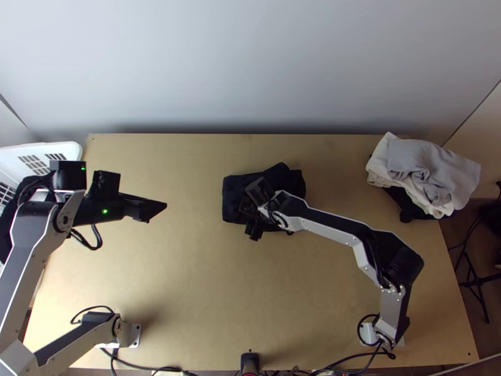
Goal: Fold the t-shirt
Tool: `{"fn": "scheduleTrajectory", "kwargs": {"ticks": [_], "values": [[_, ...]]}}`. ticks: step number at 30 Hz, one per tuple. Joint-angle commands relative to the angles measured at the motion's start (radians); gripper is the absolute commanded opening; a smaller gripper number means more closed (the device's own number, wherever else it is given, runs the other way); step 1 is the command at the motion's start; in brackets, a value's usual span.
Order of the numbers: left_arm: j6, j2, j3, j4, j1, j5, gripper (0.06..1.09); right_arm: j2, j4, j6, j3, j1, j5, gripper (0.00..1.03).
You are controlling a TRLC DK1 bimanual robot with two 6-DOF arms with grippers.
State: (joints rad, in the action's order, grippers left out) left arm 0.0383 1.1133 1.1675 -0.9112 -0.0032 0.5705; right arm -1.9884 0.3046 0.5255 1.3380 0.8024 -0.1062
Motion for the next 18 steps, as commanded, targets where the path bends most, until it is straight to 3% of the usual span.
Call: {"fn": "scheduleTrajectory", "kwargs": {"ticks": [1,2,3,10,18], "values": [[0.005,-0.035,-0.026,-0.014,0.026,0.017,1.04,-0.076,-0.053,0.01,0.023,-0.016,-0.076,0.43],[0.005,-0.038,-0.029,-0.015,0.029,0.019,1.04,-0.075,-0.062,0.013,0.021,-0.016,-0.078,0.19],[0.005,-0.043,-0.032,-0.015,0.032,0.019,1.04,-0.076,-0.075,0.014,0.02,-0.016,-0.082,0.02],[-0.002,-0.07,-0.043,-0.032,0.04,0.02,1.04,-0.027,-0.076,-0.039,0.01,-0.029,-0.098,0.03],[-0.002,-0.112,-0.057,-0.071,0.143,0.02,1.04,0.223,-0.035,-0.117,0.044,-0.098,-0.096,0.03]]}}
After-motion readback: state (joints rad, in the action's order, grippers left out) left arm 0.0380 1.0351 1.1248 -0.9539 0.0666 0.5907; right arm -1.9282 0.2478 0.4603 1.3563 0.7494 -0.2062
